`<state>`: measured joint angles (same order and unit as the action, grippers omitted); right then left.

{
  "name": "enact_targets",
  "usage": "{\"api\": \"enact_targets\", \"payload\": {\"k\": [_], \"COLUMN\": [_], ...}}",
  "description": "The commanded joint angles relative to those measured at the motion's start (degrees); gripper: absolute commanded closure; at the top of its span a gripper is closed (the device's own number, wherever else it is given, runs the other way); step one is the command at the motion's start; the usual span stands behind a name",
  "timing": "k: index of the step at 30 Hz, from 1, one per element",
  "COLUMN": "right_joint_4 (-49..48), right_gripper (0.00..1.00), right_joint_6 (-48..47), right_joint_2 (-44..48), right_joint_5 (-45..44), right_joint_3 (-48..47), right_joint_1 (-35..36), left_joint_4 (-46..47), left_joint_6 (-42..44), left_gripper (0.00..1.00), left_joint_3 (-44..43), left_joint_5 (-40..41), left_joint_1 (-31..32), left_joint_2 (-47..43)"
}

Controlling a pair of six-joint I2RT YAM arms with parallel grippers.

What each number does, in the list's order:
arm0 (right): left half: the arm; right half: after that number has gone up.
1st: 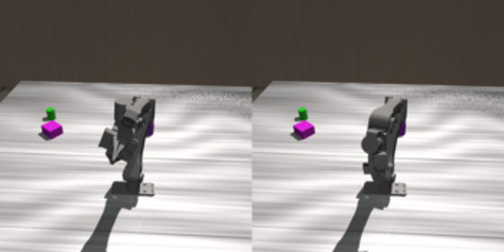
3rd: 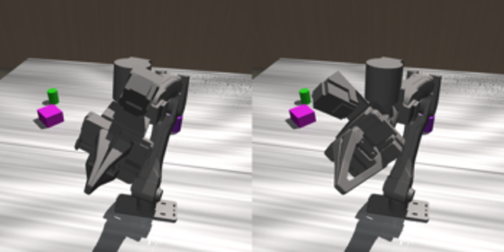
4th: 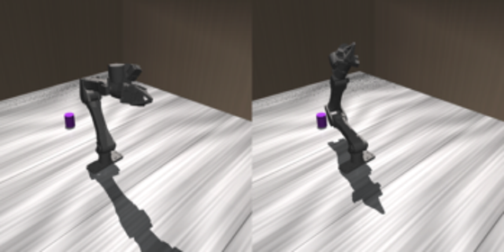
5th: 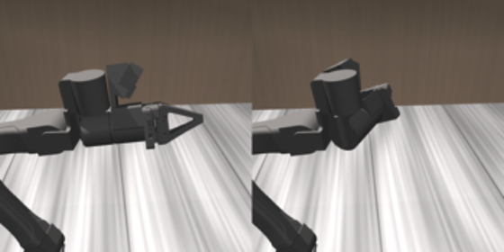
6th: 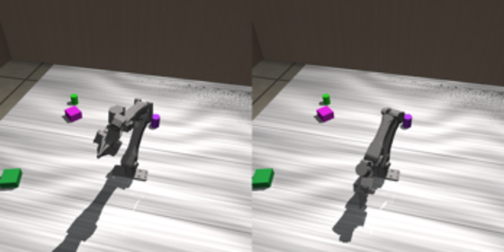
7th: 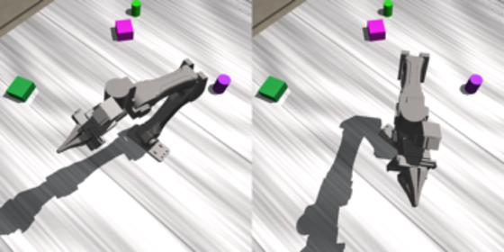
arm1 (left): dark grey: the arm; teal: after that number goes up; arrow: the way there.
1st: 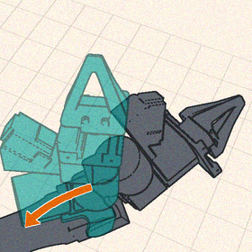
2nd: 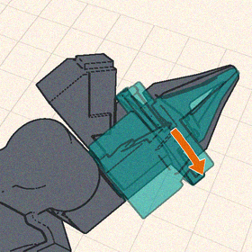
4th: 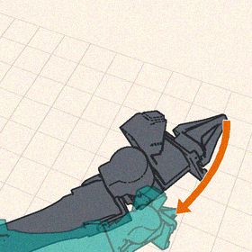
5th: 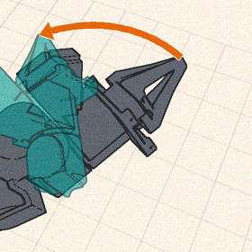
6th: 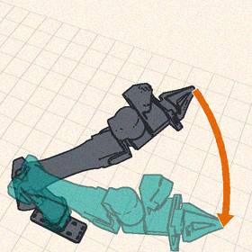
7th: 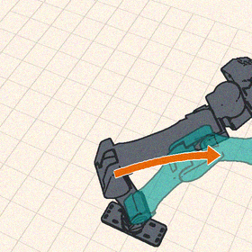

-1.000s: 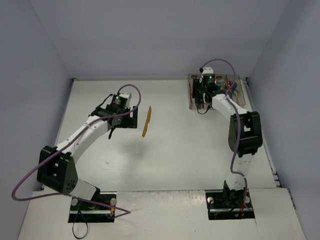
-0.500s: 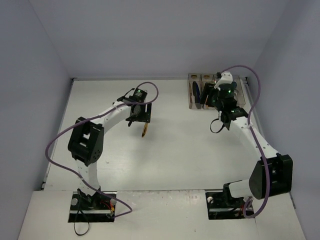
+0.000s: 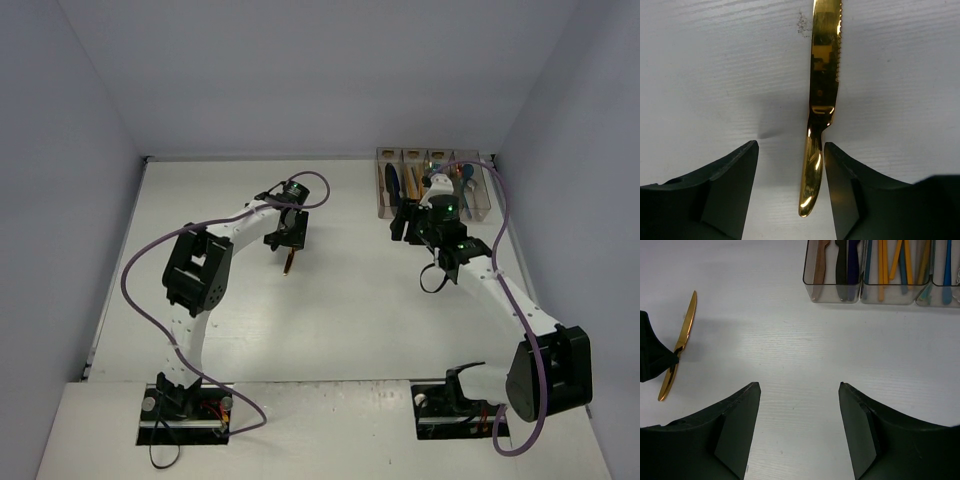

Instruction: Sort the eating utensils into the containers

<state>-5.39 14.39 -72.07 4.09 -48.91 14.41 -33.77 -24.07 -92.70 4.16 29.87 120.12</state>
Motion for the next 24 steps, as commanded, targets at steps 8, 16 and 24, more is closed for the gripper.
{"api": "enact_targets", "payload": {"k": [8,16,24], "right_joint_4": [-2.78,-2.78,-2.78], "right_gripper": [0.38,0.38,0.37], "right_joint_6": [0.29,0.28,0.48], "right_joint_2": [1.24,2.04,2.64], "right_joint_5": [1.09,0.68,1.03], "right_joint_3": [1.19,2.58,3.01], "right_joint_1": [0.53,0.53,0.79], "left_joint_4": [-2.19,-3.47,-4.81], "left_joint_6": [0.77,-0.33,-1.61], "left_gripper": [0.54,0.67,1.00], "left_joint_3": [-6.19,-8.45,-8.46], "left_joint_5": [2.25,1.20,0.13], "left_joint_1": [0.54,0.71,0.71], "left_joint_2": [3.57,7.58,8.05]}}
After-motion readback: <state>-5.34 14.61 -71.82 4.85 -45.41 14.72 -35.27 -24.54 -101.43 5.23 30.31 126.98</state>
